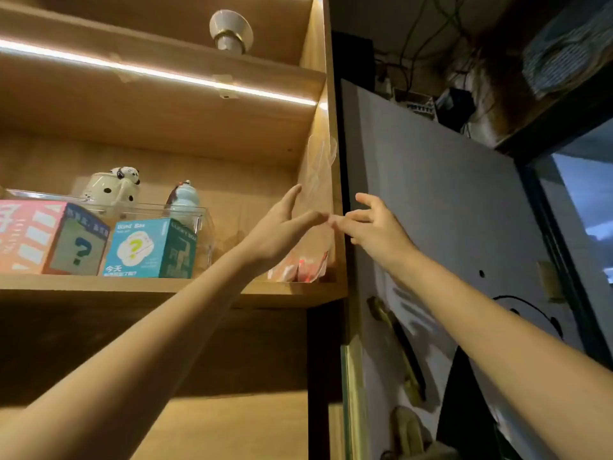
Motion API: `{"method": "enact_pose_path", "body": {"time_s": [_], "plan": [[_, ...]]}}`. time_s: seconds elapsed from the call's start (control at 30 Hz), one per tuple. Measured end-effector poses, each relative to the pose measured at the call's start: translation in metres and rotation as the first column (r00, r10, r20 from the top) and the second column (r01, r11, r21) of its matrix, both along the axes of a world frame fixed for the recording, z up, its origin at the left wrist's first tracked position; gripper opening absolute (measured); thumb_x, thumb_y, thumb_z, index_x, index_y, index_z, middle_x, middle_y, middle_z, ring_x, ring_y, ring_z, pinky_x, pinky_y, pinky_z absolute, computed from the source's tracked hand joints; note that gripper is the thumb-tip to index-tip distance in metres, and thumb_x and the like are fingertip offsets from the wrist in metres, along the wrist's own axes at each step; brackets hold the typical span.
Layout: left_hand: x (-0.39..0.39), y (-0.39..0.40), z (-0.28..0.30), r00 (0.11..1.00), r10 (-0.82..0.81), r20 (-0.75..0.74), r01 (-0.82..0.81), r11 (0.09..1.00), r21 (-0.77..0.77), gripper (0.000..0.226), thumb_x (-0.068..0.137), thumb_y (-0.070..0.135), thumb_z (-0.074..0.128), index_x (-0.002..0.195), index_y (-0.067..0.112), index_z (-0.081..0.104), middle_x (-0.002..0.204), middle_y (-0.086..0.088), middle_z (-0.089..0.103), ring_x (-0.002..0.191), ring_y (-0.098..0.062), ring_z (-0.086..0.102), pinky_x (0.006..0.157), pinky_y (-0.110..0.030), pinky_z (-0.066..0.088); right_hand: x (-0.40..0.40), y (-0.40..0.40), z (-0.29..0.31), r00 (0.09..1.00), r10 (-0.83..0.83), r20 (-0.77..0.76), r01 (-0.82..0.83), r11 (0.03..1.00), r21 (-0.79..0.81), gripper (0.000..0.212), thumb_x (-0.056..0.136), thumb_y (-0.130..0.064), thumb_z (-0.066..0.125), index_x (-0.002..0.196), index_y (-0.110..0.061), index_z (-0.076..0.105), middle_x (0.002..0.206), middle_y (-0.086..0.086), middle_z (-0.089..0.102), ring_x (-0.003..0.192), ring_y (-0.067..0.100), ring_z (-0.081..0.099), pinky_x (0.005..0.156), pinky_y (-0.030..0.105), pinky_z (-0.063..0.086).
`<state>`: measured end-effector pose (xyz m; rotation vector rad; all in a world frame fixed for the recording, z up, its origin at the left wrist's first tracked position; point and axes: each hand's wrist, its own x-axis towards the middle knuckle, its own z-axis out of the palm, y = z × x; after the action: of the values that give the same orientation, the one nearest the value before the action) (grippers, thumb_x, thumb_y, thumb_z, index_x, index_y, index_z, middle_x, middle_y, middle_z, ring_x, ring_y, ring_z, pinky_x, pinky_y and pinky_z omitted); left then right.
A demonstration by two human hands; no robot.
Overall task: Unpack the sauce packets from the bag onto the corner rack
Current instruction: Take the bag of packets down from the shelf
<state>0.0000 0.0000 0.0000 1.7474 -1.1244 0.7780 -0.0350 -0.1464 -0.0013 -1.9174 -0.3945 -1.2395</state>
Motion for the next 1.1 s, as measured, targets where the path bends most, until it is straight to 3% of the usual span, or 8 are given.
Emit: {"method": "enact_pose_path", "body": {"time_s": [0.13, 0.33, 0.63, 0.73, 0.83, 0.93, 1.03, 1.1], "plan": [[0.012, -0.008, 0.008, 0.956, -0.224, -0.189, 0.218, 0.975, -0.053, 0.061, 0.092, 0.052, 0.015, 0.146, 0.023, 0.013, 0.157, -0.002, 0.011, 0.144, -0.023, 0.012, 0.115, -0.043, 0.009, 0.004, -0.006, 0.018, 0.960, 0.203, -0.191, -0.178, 0.974, 0.140, 0.058, 0.090, -0.047, 0.047, 0.137, -0.016, 0.035, 0.130, 0.013, 0.054, 0.108, 0.027, 0.059, 0.091, 0.039, 0.050], [0.035, -0.013, 0.016, 0.847, -0.370, -0.382, 0.355, 0.928, -0.113, 0.083, 0.082, 0.071, 0.013, 0.145, 0.018, 0.020, 0.153, -0.007, 0.025, 0.139, -0.028, 0.027, 0.115, -0.047, 0.020, 0.018, 0.001, 0.029, 0.943, 0.108, -0.314, -0.096, 0.994, 0.054, 0.051, 0.092, -0.049, 0.041, 0.126, -0.011, 0.047, 0.111, 0.013, 0.061, 0.092, 0.028, 0.065, 0.069, 0.035, 0.056], [0.026, -0.029, 0.008, 0.770, -0.469, -0.433, 0.453, 0.879, -0.148, 0.085, 0.085, 0.068, 0.009, 0.142, 0.009, 0.027, 0.149, -0.011, 0.033, 0.137, -0.028, 0.031, 0.113, -0.043, 0.023, 0.038, 0.015, 0.031, 0.987, -0.118, -0.109, 0.134, 0.979, 0.155, 0.023, 0.091, -0.018, 0.056, 0.109, -0.005, 0.053, 0.092, 0.010, 0.059, 0.067, 0.025, 0.062, 0.043, 0.031, 0.053], [0.029, -0.026, 0.009, 0.814, -0.431, -0.389, 0.399, 0.902, -0.164, 0.070, 0.091, 0.060, 0.014, 0.134, 0.010, 0.040, 0.138, -0.014, 0.046, 0.124, -0.028, 0.046, 0.104, -0.040, 0.035, 0.039, 0.006, 0.033, 0.990, -0.118, -0.081, 0.133, 0.968, 0.211, 0.018, 0.093, -0.004, 0.046, 0.108, -0.001, 0.054, 0.100, 0.016, 0.063, 0.079, 0.034, 0.066, 0.059, 0.044, 0.058], [0.033, -0.020, 0.012, 0.914, -0.282, -0.291, 0.249, 0.957, -0.145, 0.054, 0.096, 0.048, 0.019, 0.124, 0.012, 0.048, 0.134, -0.013, 0.048, 0.121, -0.026, 0.046, 0.096, -0.036, 0.037, 0.032, -0.004, 0.031, 0.995, -0.064, -0.075, 0.078, 0.976, 0.205, 0.009, 0.093, -0.003, 0.045, 0.094, -0.006, 0.053, 0.081, 0.011, 0.061, 0.062, 0.027, 0.064, 0.043, 0.037, 0.055], [0.040, -0.013, 0.014, 0.990, -0.035, -0.137, 0.026, 0.997, -0.069, 0.041, 0.098, 0.031, 0.032, 0.131, 0.012, 0.045, 0.143, -0.008, 0.042, 0.129, -0.021, 0.039, 0.096, -0.033, 0.033, 0.025, -0.015, 0.030, 0.997, -0.028, -0.073, 0.041, 0.981, 0.189, 0.010, 0.091, -0.004, 0.048, 0.094, -0.008, 0.057, 0.085, 0.012, 0.061, 0.058, 0.024, 0.062, 0.032, 0.026, 0.048], [0.056, -0.004, 0.014, 0.994, 0.055, -0.095, -0.060, 0.997, -0.049, 0.047, 0.095, 0.024, 0.044, 0.139, 0.012, 0.035, 0.148, -0.007, 0.033, 0.133, -0.022, 0.033, 0.103, -0.032, 0.028, 0.019, -0.025, 0.032, 0.998, -0.014, -0.063, 0.025, 0.984, 0.178, 0.016, 0.090, -0.004, 0.049, 0.102, -0.004, 0.061, 0.082, 0.010, 0.061, 0.058, 0.021, 0.061, 0.034, 0.024, 0.048], [0.065, 0.002, 0.013, 0.986, 0.092, -0.142, -0.105, 0.991, -0.084, 0.058, 0.092, 0.027, 0.050, 0.143, 0.013, 0.026, 0.151, -0.010, 0.027, 0.135, -0.026, 0.031, 0.106, -0.037, 0.028, 0.013, -0.031, 0.034, 0.999, -0.015, -0.044, 0.022, 0.987, 0.160, 0.012, 0.090, -0.005, 0.051, 0.093, -0.007, 0.063, 0.080, 0.008, 0.061, 0.059, 0.018, 0.060, 0.034, 0.022, 0.049]]}}
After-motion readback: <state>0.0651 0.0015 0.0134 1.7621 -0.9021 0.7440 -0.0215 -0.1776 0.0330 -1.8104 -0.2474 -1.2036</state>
